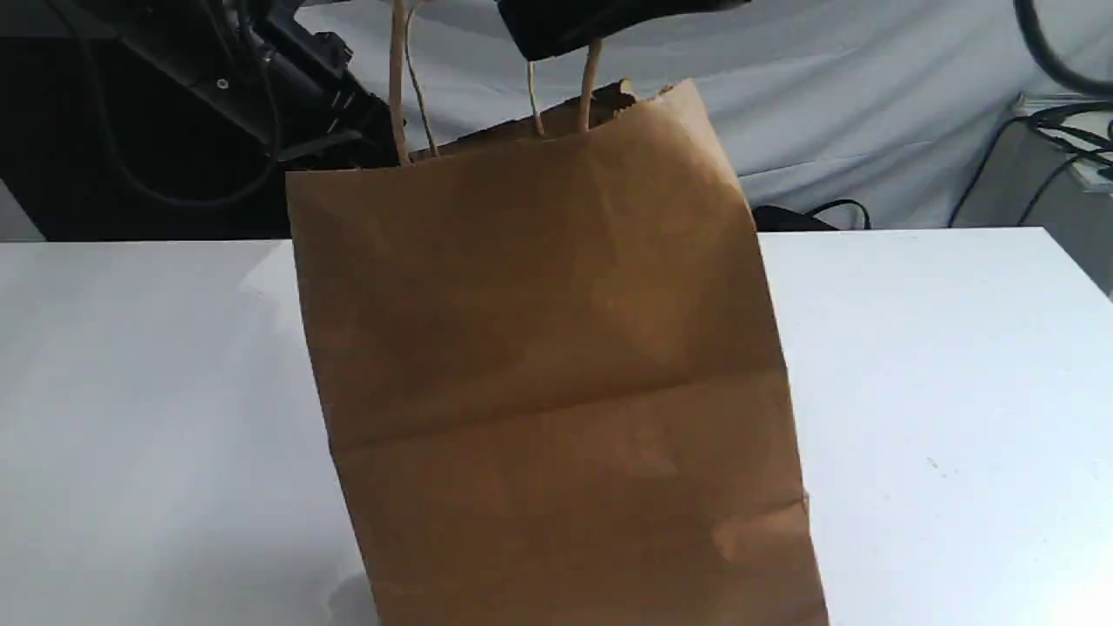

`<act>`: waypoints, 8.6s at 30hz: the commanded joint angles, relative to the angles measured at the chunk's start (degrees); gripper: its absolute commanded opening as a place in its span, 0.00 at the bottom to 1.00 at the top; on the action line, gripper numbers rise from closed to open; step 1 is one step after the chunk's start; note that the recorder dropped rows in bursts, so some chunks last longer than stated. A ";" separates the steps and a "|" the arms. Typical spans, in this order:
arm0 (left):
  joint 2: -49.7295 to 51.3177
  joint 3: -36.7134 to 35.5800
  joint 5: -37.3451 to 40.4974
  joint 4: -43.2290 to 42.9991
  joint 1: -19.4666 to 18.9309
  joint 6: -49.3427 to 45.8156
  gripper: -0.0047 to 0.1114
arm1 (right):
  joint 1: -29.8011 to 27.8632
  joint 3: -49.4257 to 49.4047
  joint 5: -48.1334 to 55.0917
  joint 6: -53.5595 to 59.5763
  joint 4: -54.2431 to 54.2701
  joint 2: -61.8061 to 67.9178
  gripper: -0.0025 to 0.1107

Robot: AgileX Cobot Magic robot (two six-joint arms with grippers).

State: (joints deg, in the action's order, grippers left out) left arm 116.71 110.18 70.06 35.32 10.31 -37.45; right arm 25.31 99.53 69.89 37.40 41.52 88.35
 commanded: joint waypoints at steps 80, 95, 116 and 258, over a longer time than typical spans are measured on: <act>-4.55 -0.04 -1.00 -9.44 -0.11 0.96 0.04 | 14.09 -33.43 -37.71 0.10 -2.64 -10.58 0.02; -3.78 -0.04 -1.51 -9.89 -0.11 0.96 0.09 | 14.09 -39.04 -42.24 0.10 -2.64 -10.58 0.02; -6.62 0.06 -3.08 -14.48 -0.11 4.40 0.55 | 14.09 -39.04 -42.46 0.10 -2.50 -10.58 0.02; -116.71 -91.14 -42.44 -1.64 -0.11 6.96 0.04 | 10.63 -65.98 -64.70 -33.17 -41.15 -50.24 0.02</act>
State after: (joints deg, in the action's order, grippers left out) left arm 0.31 19.38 27.69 33.41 10.18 -30.47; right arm 37.30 34.43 10.58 4.37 0.55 38.32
